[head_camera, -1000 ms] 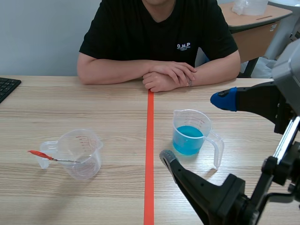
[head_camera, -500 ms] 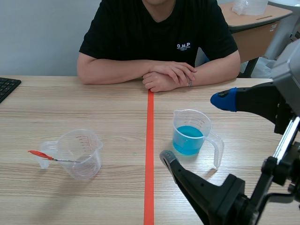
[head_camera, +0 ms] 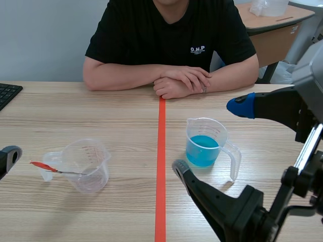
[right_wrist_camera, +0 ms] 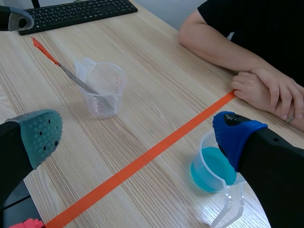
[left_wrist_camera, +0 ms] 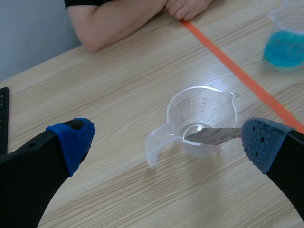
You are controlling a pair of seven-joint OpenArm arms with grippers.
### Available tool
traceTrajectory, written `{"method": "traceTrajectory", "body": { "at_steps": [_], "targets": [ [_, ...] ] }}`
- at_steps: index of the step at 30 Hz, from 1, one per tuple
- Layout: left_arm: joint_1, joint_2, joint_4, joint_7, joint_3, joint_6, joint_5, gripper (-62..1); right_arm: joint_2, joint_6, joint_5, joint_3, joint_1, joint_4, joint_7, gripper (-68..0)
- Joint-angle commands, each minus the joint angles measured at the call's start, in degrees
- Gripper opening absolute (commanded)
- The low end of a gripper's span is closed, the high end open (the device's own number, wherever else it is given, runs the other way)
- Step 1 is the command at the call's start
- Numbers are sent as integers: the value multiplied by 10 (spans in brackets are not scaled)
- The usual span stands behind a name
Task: Do the redox reaction experiment.
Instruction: 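Return to the home posture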
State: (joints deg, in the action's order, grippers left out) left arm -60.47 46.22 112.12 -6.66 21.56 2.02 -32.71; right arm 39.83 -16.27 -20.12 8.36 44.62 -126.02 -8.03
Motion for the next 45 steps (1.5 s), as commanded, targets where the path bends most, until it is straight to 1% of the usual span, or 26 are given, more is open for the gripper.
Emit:
{"method": "traceTrajectory", "body": {
  "at_steps": [1,4,9,12,15,17,45],
  "targets": [
    [-3,1,13,-2,3,4,-12,14,3,2,-4,-1,-7,-9,-7,4],
    [-3,3,22,12,3,19,-25,14,3,2,-4,-1,-6,-9,-5,4],
    [-3,3,29,13,3,29,-27,14,3,2,-4,-1,-6,-9,-2,4],
    [-3,9,29,11,3,40,-28,14,3,2,-4,-1,-6,-9,1,4],
    [-3,26,29,11,3,40,-49,14,3,2,-4,-1,-6,-9,2,4],
    [-3,34,29,11,3,40,-57,14,3,2,-4,-1,-6,-9,2,4],
    [-3,35,28,5,3,40,-57,14,3,2,-4,-1,-6,-9,2,4]
  ]
}}
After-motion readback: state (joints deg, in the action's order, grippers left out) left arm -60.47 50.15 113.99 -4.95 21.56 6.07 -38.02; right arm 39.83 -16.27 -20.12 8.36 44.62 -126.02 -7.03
